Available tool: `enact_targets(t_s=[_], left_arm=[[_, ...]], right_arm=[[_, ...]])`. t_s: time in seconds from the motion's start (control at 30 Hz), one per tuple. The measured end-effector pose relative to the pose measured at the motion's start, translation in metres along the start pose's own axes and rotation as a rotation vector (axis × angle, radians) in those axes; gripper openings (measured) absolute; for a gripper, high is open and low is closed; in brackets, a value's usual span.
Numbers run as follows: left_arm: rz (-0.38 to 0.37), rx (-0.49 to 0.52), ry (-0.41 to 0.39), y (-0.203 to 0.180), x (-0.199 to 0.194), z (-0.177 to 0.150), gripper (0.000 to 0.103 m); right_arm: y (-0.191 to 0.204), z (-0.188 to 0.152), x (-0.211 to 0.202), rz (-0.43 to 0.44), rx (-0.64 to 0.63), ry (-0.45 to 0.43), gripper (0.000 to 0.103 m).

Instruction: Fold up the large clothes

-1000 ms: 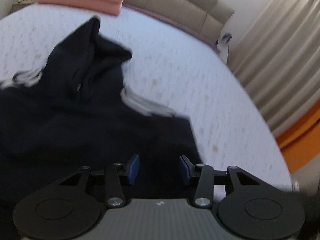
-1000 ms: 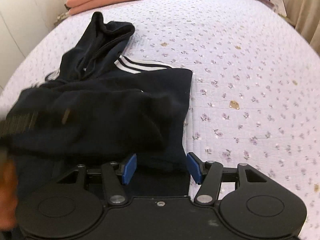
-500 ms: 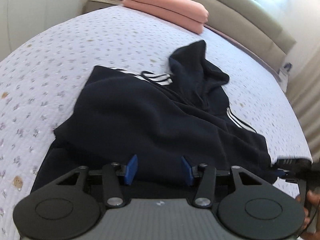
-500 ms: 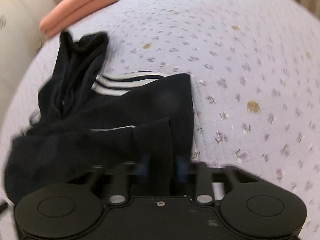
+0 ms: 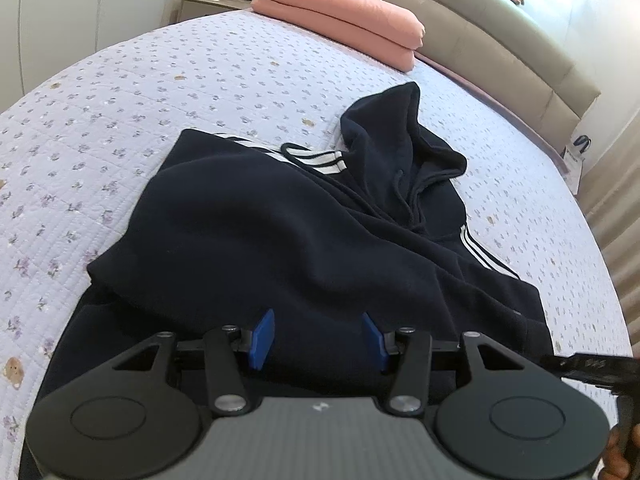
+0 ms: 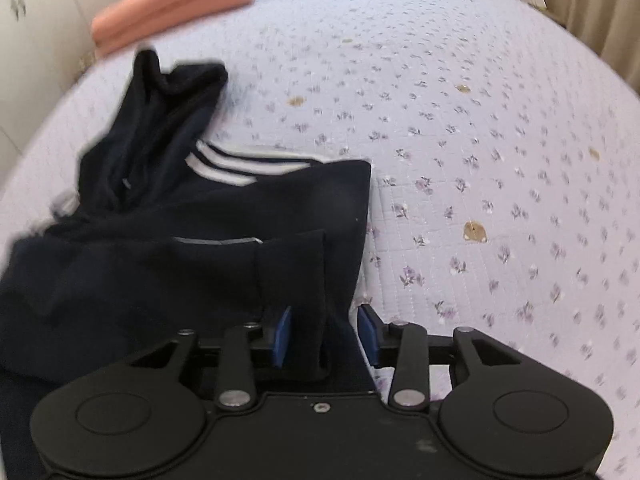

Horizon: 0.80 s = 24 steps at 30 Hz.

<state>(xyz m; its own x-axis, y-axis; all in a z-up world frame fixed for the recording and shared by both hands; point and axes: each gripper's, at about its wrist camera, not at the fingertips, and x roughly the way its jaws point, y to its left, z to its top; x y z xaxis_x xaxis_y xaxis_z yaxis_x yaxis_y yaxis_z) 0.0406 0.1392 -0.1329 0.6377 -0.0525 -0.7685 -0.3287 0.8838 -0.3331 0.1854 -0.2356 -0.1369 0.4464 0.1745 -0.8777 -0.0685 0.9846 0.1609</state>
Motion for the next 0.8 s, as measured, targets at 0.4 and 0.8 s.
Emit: enact_targets(t_s=[0.4,0.8], left_arm=[[-0.037,0.011,0.051,-0.004,0.01,-0.012,0.051],[0.025,-0.055,-0.014,0.017,0.013,0.011,0.049]], right_arm=[[0.031,-0.005,-0.009,0.02,-0.142,-0.081,0.005],[0.011,-0.008,-0.025,-0.055,-0.121,-0.075,0.036]])
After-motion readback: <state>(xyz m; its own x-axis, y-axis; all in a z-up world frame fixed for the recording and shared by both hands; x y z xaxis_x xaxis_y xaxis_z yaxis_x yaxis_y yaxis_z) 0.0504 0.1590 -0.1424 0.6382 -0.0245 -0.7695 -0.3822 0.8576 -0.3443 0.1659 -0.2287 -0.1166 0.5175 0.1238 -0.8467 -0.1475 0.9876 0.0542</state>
